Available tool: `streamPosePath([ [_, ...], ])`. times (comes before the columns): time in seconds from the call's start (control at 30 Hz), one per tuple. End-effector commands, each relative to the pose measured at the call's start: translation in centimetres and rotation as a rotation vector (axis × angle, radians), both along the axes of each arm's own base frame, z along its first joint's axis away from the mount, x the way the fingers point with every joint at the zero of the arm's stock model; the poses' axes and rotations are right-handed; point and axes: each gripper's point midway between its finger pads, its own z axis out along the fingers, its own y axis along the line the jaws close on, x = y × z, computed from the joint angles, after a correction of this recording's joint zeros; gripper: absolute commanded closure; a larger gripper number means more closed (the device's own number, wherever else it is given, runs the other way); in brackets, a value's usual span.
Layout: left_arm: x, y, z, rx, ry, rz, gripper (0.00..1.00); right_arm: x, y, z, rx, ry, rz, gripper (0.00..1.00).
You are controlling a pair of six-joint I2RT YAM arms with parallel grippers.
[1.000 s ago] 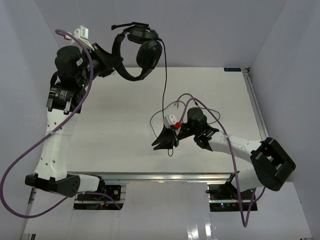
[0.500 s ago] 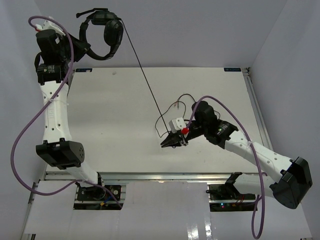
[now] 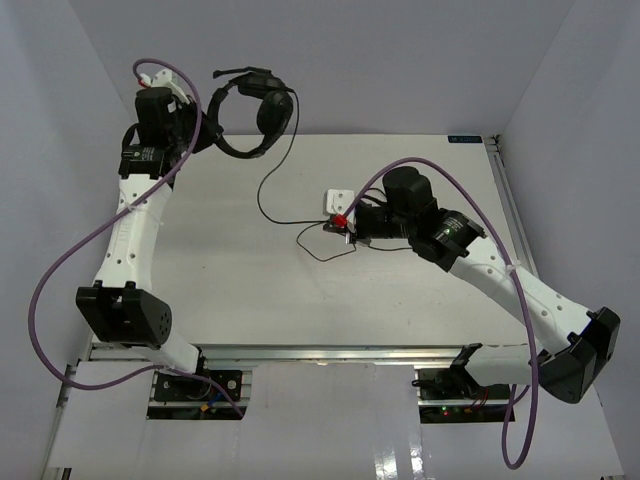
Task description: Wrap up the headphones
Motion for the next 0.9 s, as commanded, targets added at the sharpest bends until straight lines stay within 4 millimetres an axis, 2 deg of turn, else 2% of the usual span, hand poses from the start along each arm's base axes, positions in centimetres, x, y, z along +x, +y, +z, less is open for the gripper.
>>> streamPosePath([
  [0.0,-0.1,-2.8,-0.1,0.145,-0.048,-0.033,1.0,6.4,-3.5,3.2,-0.109,-0.284,-0.315,0.92],
  [0.07,-0.2,-4.8,-1.6,0.191,-0.028,-0.073,1.0,7.5,-4.1,4.9,-0.13,-0.386,-0.361,0.92],
  [0.17,0.5,-6.7,-4.2,0.267,0.014,-0.087,1.0,9.7,-5.4,7.4,-0.194,-0.611,-0.472,0.92],
  [0.2,0.2,-8.1,-4.7,0.284,0.018,-0.116,1.0,10.0,-5.3,7.7,-0.203,-0.646,-0.485,0.92],
  [0.27,0.1,-10.5,-6.5,0.341,0.037,-0.178,1.0,11.0,-5.8,9.8,-0.197,-0.717,-0.54,0.92],
  [0.37,-0.6,-12.8,-9.1,0.422,0.061,-0.258,1.0,12.1,-6.4,13.1,-0.175,-0.796,-0.623,0.92],
  [0.47,-2.2,-14.6,-11.0,0.467,0.061,-0.343,1.0,12.7,-6.9,15.2,-0.144,-0.821,-0.664,0.92],
  [0.57,-3.8,-14.3,-10.7,0.48,0.014,-0.369,1.0,13.8,-8.1,15.2,-0.149,-0.821,-0.7,0.92],
  [0.7,-5.6,-12.8,-11.3,0.526,-0.004,-0.372,1.0,15.1,-10.0,14.3,-0.148,-0.798,-0.727,0.92],
  [0.77,-6.5,-12.1,-10.7,0.542,-0.028,-0.367,1.0,15.7,-10.9,14.1,-0.131,-0.772,-0.729,0.92],
  [0.87,-8.0,-11.8,-9.9,0.537,-0.063,-0.389,1.0,16.4,-11.1,13.6,-0.092,-0.723,-0.709,0.92],
])
